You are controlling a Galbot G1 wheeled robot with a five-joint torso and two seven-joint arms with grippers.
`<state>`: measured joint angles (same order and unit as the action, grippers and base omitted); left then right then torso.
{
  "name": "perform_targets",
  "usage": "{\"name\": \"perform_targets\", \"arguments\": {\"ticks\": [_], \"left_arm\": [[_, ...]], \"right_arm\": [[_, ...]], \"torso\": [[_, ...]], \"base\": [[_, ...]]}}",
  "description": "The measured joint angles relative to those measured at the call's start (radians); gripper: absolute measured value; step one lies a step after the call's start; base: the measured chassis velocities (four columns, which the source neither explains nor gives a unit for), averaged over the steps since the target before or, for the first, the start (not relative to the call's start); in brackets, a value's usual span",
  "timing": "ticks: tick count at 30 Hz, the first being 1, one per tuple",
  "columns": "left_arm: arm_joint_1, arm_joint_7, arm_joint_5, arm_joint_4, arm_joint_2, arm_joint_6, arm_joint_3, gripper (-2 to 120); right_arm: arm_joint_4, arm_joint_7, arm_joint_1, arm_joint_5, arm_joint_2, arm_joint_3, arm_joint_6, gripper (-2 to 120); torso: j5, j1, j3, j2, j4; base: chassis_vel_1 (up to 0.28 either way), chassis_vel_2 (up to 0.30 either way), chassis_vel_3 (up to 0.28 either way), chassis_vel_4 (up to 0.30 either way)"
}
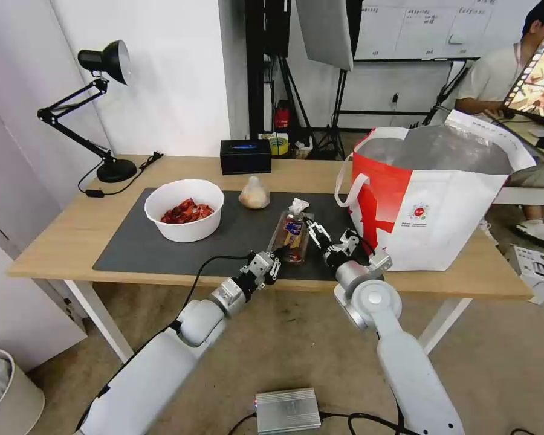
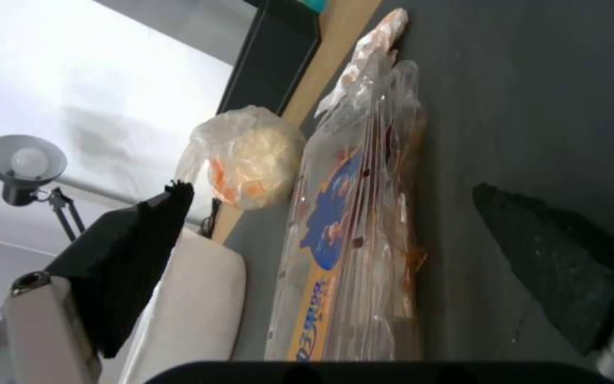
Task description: Pick up the trash from the table and place it into the takeout bag.
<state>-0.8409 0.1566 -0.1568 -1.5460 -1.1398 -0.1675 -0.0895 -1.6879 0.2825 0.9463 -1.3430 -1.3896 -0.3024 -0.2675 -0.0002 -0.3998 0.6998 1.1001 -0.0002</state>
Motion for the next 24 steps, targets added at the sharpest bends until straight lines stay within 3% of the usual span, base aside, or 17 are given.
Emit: {"name": "perform_targets", "arguments": {"ticks": [24], "left_arm": [[-0.006,0.000,-0.010,-0.001,0.000,-0.001,-0.008,0]], "right_arm": [[0.031,0.016,-0.007,0.026,-0.014,0.008,-0.009,13]], "torso": [[0.0002,0.000,0.000,0.000,0.0003]], "base": [[0.000,0.000,0.000,0.000]]}}
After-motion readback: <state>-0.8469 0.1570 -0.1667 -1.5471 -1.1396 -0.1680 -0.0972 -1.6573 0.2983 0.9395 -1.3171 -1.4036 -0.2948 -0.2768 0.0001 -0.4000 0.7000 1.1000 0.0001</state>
